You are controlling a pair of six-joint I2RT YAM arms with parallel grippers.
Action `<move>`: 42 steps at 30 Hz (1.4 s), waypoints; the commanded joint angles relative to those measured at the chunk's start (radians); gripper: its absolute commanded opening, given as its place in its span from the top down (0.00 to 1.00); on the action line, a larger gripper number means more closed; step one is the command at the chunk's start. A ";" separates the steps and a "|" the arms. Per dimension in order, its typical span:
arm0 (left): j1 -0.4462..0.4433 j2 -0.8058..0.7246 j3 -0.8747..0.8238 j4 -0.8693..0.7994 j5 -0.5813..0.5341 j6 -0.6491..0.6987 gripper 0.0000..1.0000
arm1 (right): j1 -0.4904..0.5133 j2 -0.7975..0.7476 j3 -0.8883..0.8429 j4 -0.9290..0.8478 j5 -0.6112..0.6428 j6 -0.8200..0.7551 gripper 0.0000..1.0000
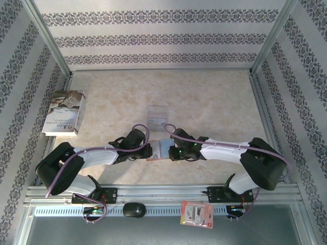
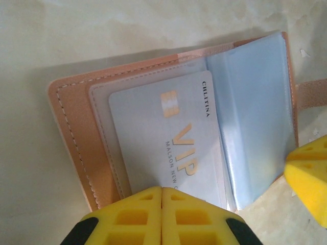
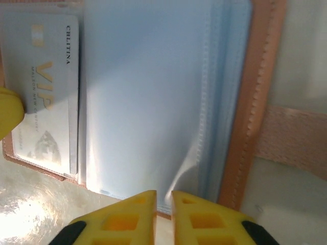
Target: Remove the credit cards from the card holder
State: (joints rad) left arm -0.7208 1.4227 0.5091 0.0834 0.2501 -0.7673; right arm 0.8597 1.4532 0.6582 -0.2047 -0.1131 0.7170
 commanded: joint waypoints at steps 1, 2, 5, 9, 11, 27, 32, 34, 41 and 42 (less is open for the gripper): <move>-0.006 -0.033 -0.004 -0.042 -0.019 0.014 0.91 | 0.010 -0.091 0.034 -0.066 0.045 -0.009 0.79; -0.007 -0.043 -0.002 -0.042 -0.023 0.013 0.90 | 0.017 -0.110 0.049 -0.064 0.043 -0.015 0.78; -0.006 -0.058 0.002 -0.047 -0.032 0.013 0.89 | 0.044 -0.117 0.101 -0.021 0.031 -0.037 0.76; -0.004 -0.080 0.003 -0.055 -0.045 0.015 0.89 | 0.026 -0.005 0.165 0.078 -0.091 -0.034 0.80; -0.003 -0.094 0.006 -0.070 -0.055 0.021 0.88 | 0.025 0.054 0.201 0.101 -0.128 -0.032 0.81; 0.040 -0.042 0.008 -0.021 -0.015 0.053 0.87 | -0.002 0.234 0.207 0.120 -0.121 0.030 0.83; 0.040 -0.040 0.015 -0.033 -0.019 0.060 0.82 | -0.002 0.223 0.205 0.098 -0.082 0.030 0.81; 0.040 -0.036 0.015 -0.046 -0.032 0.060 0.82 | -0.004 0.225 0.203 0.093 -0.072 0.032 0.79; 0.049 0.000 0.004 -0.048 -0.048 0.056 0.87 | -0.011 0.251 0.205 0.084 -0.062 0.031 0.76; 0.050 0.009 0.005 -0.047 -0.048 0.057 0.87 | -0.011 0.253 0.204 0.083 -0.058 0.033 0.76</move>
State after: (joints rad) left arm -0.6849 1.4071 0.5087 0.0387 0.2199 -0.7265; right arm 0.8593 1.6878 0.8742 -0.1005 -0.2012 0.7376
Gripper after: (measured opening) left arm 0.132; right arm 0.236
